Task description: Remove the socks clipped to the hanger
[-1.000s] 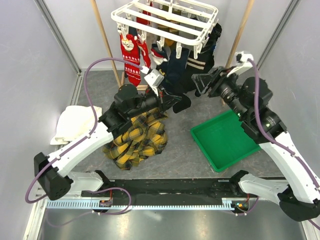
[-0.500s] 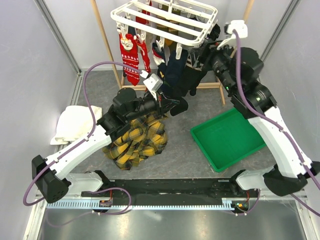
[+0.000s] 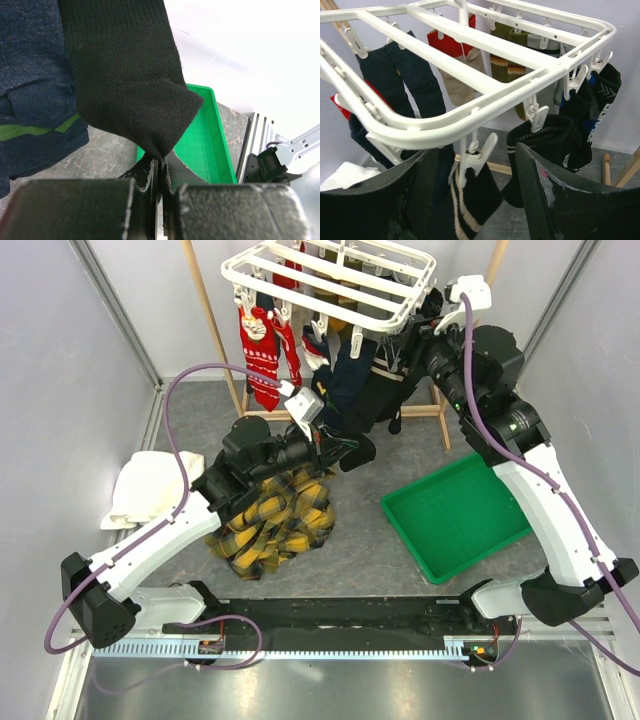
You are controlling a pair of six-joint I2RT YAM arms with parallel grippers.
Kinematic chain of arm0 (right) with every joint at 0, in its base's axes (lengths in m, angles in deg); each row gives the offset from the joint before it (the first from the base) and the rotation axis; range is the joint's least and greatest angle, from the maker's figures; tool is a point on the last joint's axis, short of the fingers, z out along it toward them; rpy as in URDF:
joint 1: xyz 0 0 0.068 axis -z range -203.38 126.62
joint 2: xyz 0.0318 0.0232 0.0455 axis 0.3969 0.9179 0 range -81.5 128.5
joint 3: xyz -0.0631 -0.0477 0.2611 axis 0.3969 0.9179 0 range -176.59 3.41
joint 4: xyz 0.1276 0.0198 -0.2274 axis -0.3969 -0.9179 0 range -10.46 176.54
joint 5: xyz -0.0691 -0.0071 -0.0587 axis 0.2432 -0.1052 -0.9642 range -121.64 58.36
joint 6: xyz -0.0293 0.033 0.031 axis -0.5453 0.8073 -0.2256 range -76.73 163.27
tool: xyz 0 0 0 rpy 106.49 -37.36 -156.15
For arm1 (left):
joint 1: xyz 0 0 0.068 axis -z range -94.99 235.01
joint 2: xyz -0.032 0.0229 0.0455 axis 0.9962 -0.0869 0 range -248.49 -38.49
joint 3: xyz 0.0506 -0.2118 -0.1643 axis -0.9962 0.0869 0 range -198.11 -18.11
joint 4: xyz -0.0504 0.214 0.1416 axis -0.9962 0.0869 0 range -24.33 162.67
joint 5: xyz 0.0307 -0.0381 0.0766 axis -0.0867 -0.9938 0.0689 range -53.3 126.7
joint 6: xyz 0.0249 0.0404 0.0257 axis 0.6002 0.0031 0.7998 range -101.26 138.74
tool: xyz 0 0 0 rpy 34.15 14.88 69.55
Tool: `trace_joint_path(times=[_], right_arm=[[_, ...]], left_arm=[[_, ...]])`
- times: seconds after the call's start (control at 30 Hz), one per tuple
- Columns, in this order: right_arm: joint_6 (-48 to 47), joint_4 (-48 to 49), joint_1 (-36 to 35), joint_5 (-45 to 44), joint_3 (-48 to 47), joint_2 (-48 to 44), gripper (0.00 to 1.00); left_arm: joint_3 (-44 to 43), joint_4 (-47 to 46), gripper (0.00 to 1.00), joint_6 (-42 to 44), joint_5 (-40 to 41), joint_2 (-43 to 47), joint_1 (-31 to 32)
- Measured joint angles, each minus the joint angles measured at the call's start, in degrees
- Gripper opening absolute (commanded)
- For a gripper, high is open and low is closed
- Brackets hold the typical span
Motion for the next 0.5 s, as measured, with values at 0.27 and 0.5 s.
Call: trace_joint_path(times=[0.27,0.5], right_arm=[[3.6,3.4,7.5,8.0,2.7,0.0,0.66],[5.6,6.4,8.1,14.7,6.1,0.0,0.66]], left_arm=[[0.1,0.0,0.02,0.0,0.0,0.4,0.0],[0.2,0.0,0.02,0.0,0.0,0.4,0.0]])
